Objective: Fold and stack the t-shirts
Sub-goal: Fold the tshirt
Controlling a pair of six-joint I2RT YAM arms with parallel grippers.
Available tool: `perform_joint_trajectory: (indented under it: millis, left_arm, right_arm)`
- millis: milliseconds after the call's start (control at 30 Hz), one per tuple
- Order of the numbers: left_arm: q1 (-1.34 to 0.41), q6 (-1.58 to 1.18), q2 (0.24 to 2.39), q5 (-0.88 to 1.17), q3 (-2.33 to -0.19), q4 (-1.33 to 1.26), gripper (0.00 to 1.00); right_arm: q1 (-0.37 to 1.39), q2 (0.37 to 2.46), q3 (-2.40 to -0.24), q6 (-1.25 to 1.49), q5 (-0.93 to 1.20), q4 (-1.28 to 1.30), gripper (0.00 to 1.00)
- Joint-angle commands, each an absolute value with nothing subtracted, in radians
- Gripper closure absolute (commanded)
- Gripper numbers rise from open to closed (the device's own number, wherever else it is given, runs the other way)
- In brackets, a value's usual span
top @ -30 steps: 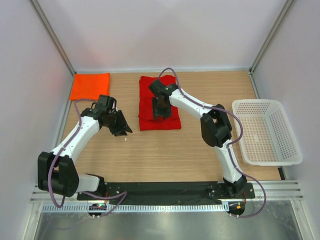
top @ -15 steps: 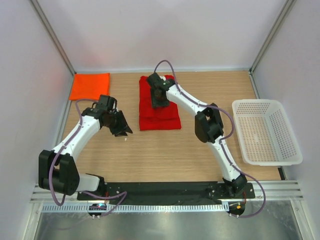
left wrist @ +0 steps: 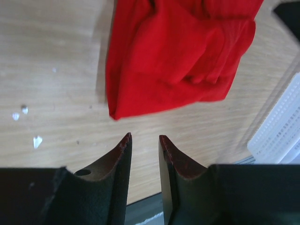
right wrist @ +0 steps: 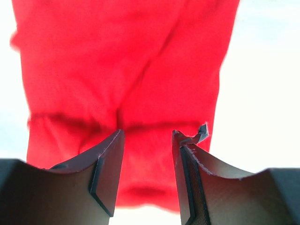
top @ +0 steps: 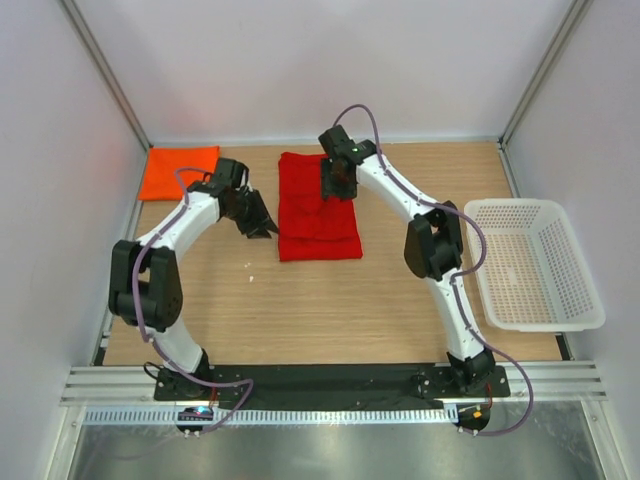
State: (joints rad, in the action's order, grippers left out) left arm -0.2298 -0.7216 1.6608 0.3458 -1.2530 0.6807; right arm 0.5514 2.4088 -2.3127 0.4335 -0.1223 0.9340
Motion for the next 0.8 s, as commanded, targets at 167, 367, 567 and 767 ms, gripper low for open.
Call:
perform_joint_trajectory:
  millis: [167,367,567,767]
  left_arm:
    - [-0.229,-0.730,1.801,0.344,-1.420,0.675,0.69]
    - [-0.248,-0.755,1.816,0.368,-1.371,0.646,0.72]
    - [-0.249,-0.762,1.796,0.373,-1.336,0.626,0.73]
    - [-0.248,-0.761,1.795,0.382,-1.341,0.632,0.73]
  right_arm:
    - [0.649,2.140,-1.997,0.541,-0.098,0.864,0.49]
    - [0.718,2.074,-1.844,0.612,-0.149,0.747,0.55]
    - [0.733,2.085,-1.812,0.650,-0.160,0.724,0.66]
    - [0.738,2.112,-1.810,0.650,-0.176,0.701,0.66]
